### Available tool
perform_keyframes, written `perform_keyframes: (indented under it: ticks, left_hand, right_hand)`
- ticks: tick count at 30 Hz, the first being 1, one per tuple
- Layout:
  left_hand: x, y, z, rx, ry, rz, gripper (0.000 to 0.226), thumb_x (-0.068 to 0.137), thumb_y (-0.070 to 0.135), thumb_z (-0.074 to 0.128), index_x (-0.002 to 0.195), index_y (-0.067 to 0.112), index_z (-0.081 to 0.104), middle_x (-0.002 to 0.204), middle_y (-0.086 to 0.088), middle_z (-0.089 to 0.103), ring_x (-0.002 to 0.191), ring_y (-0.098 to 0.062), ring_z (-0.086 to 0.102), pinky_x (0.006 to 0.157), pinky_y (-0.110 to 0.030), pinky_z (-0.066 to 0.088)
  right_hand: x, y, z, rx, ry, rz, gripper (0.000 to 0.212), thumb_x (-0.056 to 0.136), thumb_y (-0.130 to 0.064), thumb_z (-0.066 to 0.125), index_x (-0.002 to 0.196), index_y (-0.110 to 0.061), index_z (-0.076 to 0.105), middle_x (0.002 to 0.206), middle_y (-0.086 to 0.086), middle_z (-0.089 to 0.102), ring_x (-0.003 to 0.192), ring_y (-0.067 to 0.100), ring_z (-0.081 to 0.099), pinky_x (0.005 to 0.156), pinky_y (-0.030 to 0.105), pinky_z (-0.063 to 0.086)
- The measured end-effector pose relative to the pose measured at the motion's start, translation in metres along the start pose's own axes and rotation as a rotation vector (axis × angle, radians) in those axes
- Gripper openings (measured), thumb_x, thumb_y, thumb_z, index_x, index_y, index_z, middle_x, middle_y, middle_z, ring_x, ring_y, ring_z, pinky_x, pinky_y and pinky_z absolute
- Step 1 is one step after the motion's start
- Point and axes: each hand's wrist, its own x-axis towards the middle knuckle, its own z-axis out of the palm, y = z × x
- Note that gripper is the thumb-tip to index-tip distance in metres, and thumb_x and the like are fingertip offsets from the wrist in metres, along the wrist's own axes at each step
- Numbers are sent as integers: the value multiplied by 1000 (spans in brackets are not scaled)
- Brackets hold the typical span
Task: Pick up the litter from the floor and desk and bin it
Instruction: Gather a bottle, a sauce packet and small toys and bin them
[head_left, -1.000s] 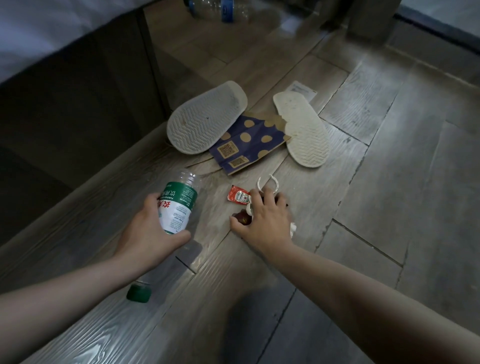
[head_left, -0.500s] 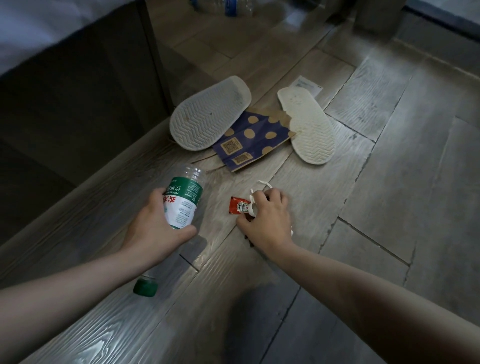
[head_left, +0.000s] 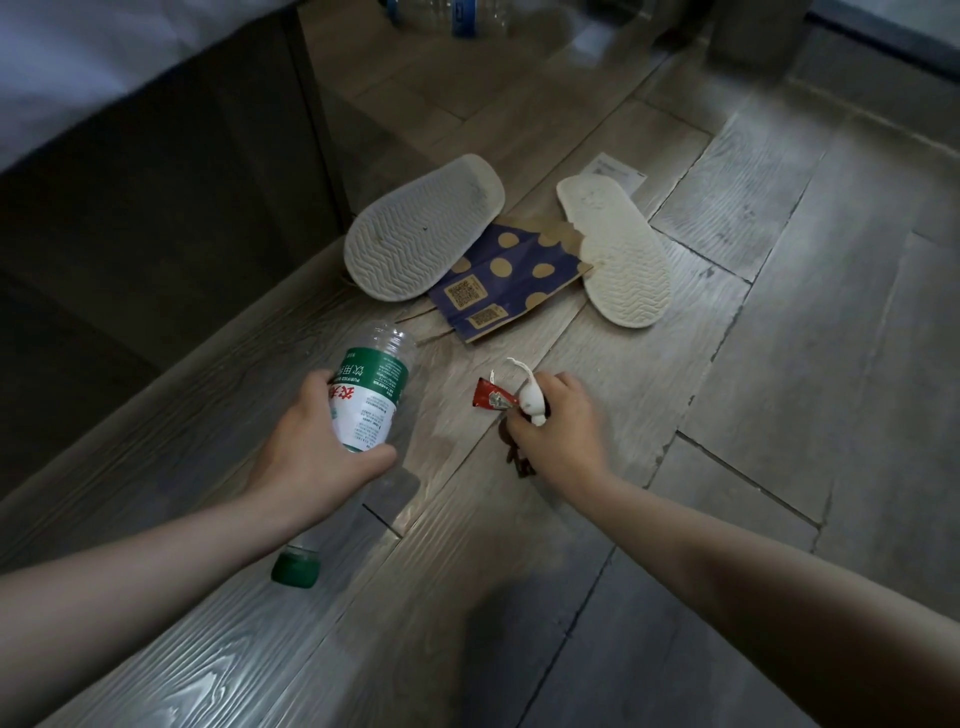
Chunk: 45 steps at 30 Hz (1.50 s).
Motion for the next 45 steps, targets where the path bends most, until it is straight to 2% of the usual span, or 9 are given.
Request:
perform_keyframes:
  ticks: [6, 9, 13, 17, 21, 27, 36, 41, 45]
  left_hand:
    - [-1, 0, -3, 1, 0, 6, 89, 56, 39, 79, 129, 25, 31, 99, 7, 49, 71, 5, 43, 54, -16, 32]
    - [-2, 2, -5, -1, 0, 9, 89, 56, 38, 79, 129, 25, 31, 100, 6, 50, 71, 2, 45, 55, -17, 33]
    - [-2, 3, -6, 4, 10, 19, 87, 56, 38, 79, 128, 24, 32, 99, 7, 49, 72, -1, 45, 56, -20, 34]
    - [-2, 0, -9, -6, 14, 12, 89, 55, 38, 79, 129, 23, 33, 101, 6, 50, 74, -6, 48, 56, -21, 34]
    - [-2, 0, -10, -7, 22, 10, 86, 57, 36, 80, 128, 22, 34, 100, 6, 50, 72, -1, 46, 55, -19, 34]
    - [-2, 4, -11, -11, 13, 3, 86, 57, 35, 80, 129, 22, 34, 102, 4, 50, 83, -15, 52, 68, -26, 37]
    - [-3, 4, -15, -14, 22, -13, 87, 57, 36, 80, 129, 22, 33, 101, 5, 50, 83, -16, 52, 70, -27, 37]
    - [-2, 1, -16, -18, 22, -14, 89, 56, 37, 80, 131, 22, 33, 101, 6, 51, 82, -15, 52, 70, -26, 38]
    - [-3, 1, -14, -14, 20, -12, 89, 55, 38, 79, 130, 23, 33, 100, 6, 50, 81, -14, 52, 69, -26, 38]
  right_hand:
    - [-5, 6, -15, -26, 31, 17, 31, 80, -22, 67, 66, -37, 44, 79, -13, 48, 69, 1, 47, 54, 18, 27]
    - [-5, 3, -21, -166, -55, -45, 18, 80, -27, 67, 75, -33, 51, 80, -13, 49, 71, 5, 49, 54, 22, 31]
    - [-1, -6, -22, -293, -233, -123, 16, 79, -27, 69, 93, -22, 64, 105, -7, 59, 90, 17, 58, 67, 28, 42]
    - [0, -8, -17, -386, -348, -116, 27, 80, -25, 68, 107, -20, 66, 130, -4, 50, 107, 19, 56, 77, 27, 45]
    - [0, -9, -15, -414, -350, -145, 27, 81, -25, 69, 107, -19, 65, 124, -2, 53, 99, 17, 57, 72, 26, 43]
    - [8, -16, -15, -506, -409, -151, 26, 79, -26, 68, 104, -21, 62, 110, 0, 54, 91, 19, 57, 68, 28, 44]
    - [24, -24, -20, -523, -463, 19, 60, 69, -28, 83, 119, -18, 51, 108, 2, 61, 91, 18, 57, 68, 29, 44]
    - [22, -16, -20, -468, -452, 72, 52, 67, -31, 83, 113, -19, 60, 105, 0, 63, 86, 16, 58, 65, 27, 43]
    - [14, -7, -20, -416, -412, 36, 47, 69, -36, 82, 108, -23, 60, 99, -5, 51, 82, 12, 51, 60, 23, 35]
